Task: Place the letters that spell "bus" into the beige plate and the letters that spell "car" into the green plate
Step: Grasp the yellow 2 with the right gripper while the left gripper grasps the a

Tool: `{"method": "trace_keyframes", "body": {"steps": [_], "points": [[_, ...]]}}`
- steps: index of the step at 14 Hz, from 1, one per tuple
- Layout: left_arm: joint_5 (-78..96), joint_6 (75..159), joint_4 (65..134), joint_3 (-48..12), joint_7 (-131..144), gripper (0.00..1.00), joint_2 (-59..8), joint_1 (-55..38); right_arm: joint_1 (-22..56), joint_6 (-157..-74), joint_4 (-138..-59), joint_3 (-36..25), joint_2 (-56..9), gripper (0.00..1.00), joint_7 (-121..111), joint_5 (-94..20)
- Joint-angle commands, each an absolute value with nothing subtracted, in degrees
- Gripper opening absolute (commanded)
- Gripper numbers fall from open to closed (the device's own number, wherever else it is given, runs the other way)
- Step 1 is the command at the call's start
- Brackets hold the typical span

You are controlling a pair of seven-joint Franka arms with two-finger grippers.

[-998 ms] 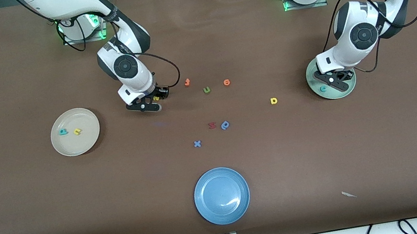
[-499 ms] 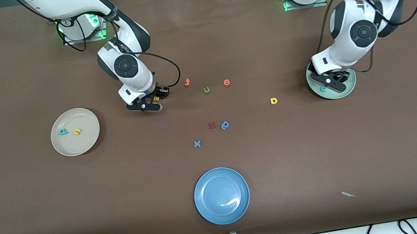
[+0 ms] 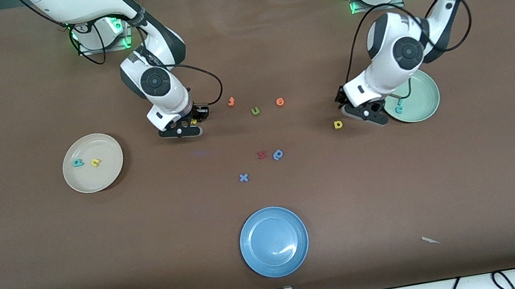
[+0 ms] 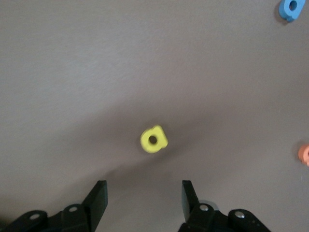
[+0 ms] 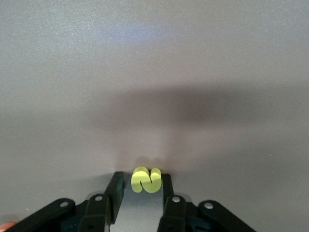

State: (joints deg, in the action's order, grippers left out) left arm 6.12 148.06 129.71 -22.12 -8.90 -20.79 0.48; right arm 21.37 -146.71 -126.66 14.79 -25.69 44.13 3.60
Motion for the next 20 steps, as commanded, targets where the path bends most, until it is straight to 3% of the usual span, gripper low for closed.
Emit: {"method": "trace_keyframes", "body": {"steps": [1,6,9,11,12,16,20], "points": [[7.1,152.3,126.8,-21.7,-7.3,0.71,-26.6,-1.7,21.0,-147.3,-126.8,14.2,-25.9,0.38,43.0,6.2],[7.2,152.5,125.3,-21.5,-7.2,0.7,-28.4,-2.5,20.9,-147.3,-126.7,14.1,-25.8,0.38,43.0,7.3],[4.8,152.6,125.3,-21.3,-7.2,0.49,-28.5,-2.5,20.8,-147.3,-126.7,14.2,-25.9,0.38,43.2,7.6],[3.1,152.6,125.3,-20.8,-7.2,0.48,-28.6,-2.5,20.8,-147.3,-126.7,14.1,-26.0,0.27,43.2,7.6],[3.0,152.6,125.3,-20.6,-7.2,0.48,-28.7,-2.6,20.8,-147.3,-126.7,14.2,-26.0,0.26,43.3,7.6],[2.9,152.6,125.3,-20.6,-7.2,0.34,-28.7,-2.5,20.8,-147.1,-126.7,14.2,-26.5,0.11,43.5,7.6],[2.2,152.6,125.3,-20.5,-7.2,0.23,-28.7,-2.5,20.6,-144.3,-125.5,13.3,-24.9,0.09,42.8,7.2]]}}
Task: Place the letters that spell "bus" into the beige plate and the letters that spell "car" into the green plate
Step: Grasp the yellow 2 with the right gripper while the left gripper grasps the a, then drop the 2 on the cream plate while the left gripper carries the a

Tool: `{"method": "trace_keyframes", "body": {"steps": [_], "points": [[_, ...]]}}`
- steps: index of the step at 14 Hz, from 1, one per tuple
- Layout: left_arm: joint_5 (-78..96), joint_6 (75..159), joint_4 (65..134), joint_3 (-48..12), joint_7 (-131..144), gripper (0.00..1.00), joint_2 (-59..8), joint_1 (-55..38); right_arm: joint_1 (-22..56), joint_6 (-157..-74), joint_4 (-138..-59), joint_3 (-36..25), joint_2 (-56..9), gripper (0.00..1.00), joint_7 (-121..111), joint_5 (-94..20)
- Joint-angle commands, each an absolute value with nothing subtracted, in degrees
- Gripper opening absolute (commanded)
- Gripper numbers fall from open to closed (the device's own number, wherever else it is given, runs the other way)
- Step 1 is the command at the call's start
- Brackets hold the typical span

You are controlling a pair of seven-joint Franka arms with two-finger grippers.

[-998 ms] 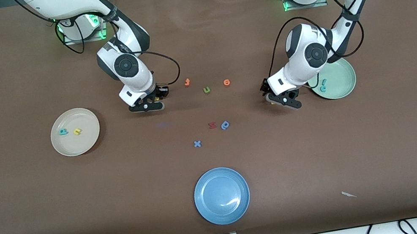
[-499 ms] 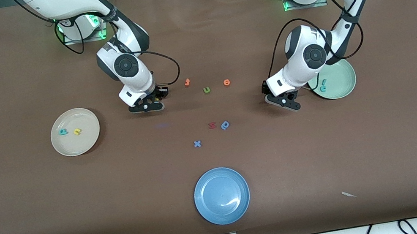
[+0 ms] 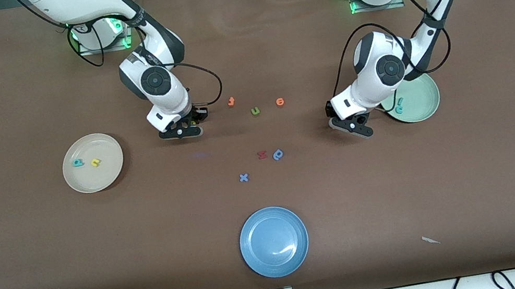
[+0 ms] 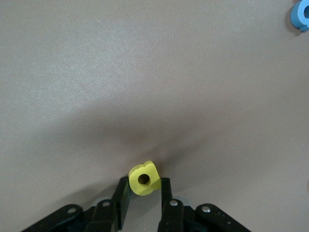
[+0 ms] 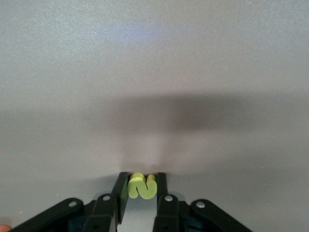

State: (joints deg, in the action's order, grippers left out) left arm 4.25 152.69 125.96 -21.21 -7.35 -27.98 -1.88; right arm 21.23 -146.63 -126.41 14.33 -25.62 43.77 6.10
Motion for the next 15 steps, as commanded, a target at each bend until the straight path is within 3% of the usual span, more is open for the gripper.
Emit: {"method": "trace_keyframes", "body": {"steps": [1,3,5,6,8,9,10,11,13,15], "points": [[2.1,152.6,125.3,-20.4,-7.2,0.2,-28.7,-2.5,20.6,-139.1,-123.5,12.3,-23.7,0.09,42.5,7.1],[2.0,152.5,125.3,-20.3,-7.2,0.18,-28.6,-2.5,20.6,-126.4,-117.2,11.5,-22.0,0.09,42.5,7.1],[1.7,152.2,125.4,-20.1,-7.3,0.06,-27.6,-2.4,20.6,-116.4,-111.1,9.3,-21.8,0.09,40.1,7.1],[1.5,151.6,125.4,-19.7,-7.5,0.01,-26.6,-2.3,20.6,-113.4,-109.4,7.4,-21.8,0.09,37.3,7.0],[1.5,148.7,125.4,-19.3,-7.6,0.0,-24.3,-1.8,20.6,-111.5,-109.1,3.0,-20.7,0.09,31.0,6.7],[1.5,148.4,125.4,-19.3,-7.4,0.06,-24.2,-1.8,20.6,-111.4,-109.3,0.7,-20.4,0.09,27.5,6.6],[1.6,148.4,125.3,-19.3,-7.1,0.19,-24.5,-1.8,20.6,-110.9,-109.5,-1.6,-20.4,0.09,23.9,6.6],[1.7,148.4,125.3,-19.4,-6.3,0.4,-25.0,-2.0,20.6,-110.6,-109.6,-3.8,-20.4,0.09,20.1,6.5],[1.7,148.6,125.2,-19.4,-5.1,0.55,-25.7,-2.5,20.5,-110.7,-110.9,-7.8,-20.4,0.09,14.2,6.4],[1.8,148.7,124.1,-19.5,-5.0,0.63,-27.0,-3.9,20.4,-112.7,-115.3,-11.6,-18.8,0.09,9.3,3.7]]}}
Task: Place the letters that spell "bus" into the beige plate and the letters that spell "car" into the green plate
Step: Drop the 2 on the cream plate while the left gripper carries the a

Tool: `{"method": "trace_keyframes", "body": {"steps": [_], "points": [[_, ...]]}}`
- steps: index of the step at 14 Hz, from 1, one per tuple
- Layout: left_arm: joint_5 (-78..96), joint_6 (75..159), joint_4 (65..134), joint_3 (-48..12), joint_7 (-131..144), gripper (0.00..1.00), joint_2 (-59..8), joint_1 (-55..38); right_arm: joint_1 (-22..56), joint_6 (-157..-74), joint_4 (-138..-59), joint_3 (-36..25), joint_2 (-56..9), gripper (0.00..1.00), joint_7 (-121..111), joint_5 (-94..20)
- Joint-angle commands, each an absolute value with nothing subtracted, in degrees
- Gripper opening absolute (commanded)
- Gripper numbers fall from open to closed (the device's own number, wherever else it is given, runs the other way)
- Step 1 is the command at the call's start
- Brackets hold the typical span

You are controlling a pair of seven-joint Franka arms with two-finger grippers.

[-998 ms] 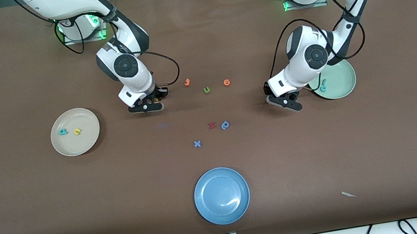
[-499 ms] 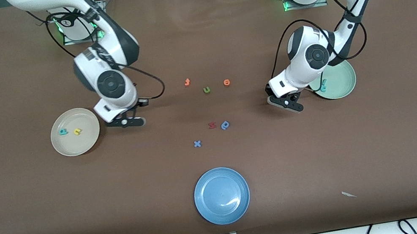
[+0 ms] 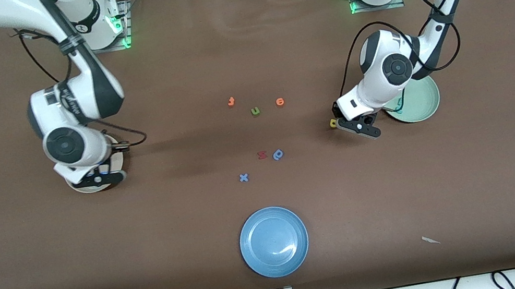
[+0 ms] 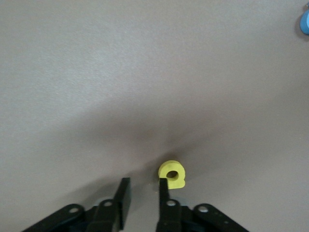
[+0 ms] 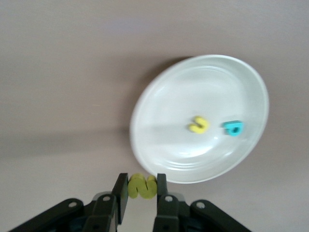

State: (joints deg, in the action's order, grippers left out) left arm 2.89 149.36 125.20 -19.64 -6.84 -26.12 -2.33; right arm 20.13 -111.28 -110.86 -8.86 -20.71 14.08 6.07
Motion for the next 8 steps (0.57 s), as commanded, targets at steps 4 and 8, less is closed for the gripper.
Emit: {"method": "trace_keyframes", "body": {"steps": [4,8], "points": [[1.9,149.6,122.9,-19.4,-4.9,0.7,-29.3,-5.7,20.4,-118.7,-120.3,-14.9,-17.7,0.11,5.8,2.3],[1.8,150.1,121.9,-19.3,-4.8,0.69,-30.4,-6.9,20.4,-118.7,-120.2,-15.1,-17.4,0.9,5.9,0.6]]}}
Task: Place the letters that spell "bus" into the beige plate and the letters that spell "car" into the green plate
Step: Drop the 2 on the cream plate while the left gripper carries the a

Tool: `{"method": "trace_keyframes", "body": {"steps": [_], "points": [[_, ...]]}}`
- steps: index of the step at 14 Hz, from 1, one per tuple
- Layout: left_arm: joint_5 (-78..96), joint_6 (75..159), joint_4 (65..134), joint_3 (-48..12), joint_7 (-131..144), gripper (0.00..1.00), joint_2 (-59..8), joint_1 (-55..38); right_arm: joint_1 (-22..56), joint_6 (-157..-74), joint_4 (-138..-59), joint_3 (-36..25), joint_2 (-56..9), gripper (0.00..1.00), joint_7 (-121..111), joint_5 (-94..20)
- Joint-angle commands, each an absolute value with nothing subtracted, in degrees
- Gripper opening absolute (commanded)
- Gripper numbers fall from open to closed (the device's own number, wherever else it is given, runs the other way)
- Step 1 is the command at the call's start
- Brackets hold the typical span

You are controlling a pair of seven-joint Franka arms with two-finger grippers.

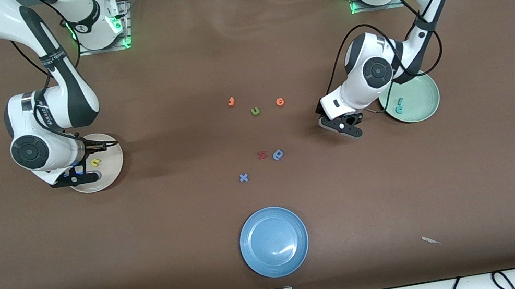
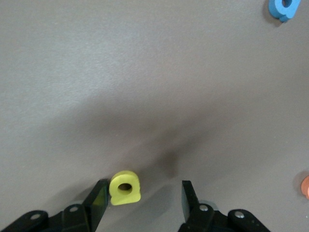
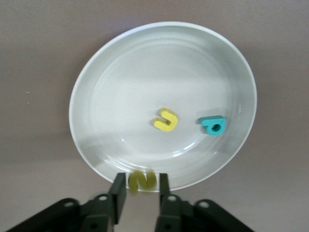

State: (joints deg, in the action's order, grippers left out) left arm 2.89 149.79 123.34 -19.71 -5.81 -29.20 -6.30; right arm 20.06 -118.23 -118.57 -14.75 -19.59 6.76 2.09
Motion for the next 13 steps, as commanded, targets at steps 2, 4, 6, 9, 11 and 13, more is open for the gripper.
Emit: {"method": "trace_keyframes", "body": {"steps": [2,4,6,9,11,13], "points": [[1.8,150.1,121.9,-19.2,-4.8,0.66,-30.7,-6.9,20.4,-118.1,-119.5,-15.5,-17.1,0.98,5.9,0.5],[1.6,150.7,121.9,-18.7,-5.1,0.52,-30.8,-6.9,20.4,-116.5,-116.6,-15.9,-16.0,0.98,5.8,0.6],[-0.1,150.9,121.9,-18.5,-5.1,0.31,-30.8,-6.9,20.4,-112.0,-111.2,-17.0,-15.7,0.99,5.8,0.5],[-3.2,150.9,121.9,-17.8,-5.0,0.22,-30.8,-6.9,19.3,-104.0,-101.0,-17.2,-16.1,0.99,5.8,0.1],[-3.2,150.9,122.0,-17.7,-5.1,0.19,-30.8,-6.9,17.9,-98.7,-94.1,-17.1,-16.4,0.99,5.6,-3.7],[-3.3,150.9,122.0,-17.7,-4.9,0.05,-30.4,-6.8,16.5,-96.3,-88.5,-17.1,-17.2,0.99,5.5,-6.4]]}}
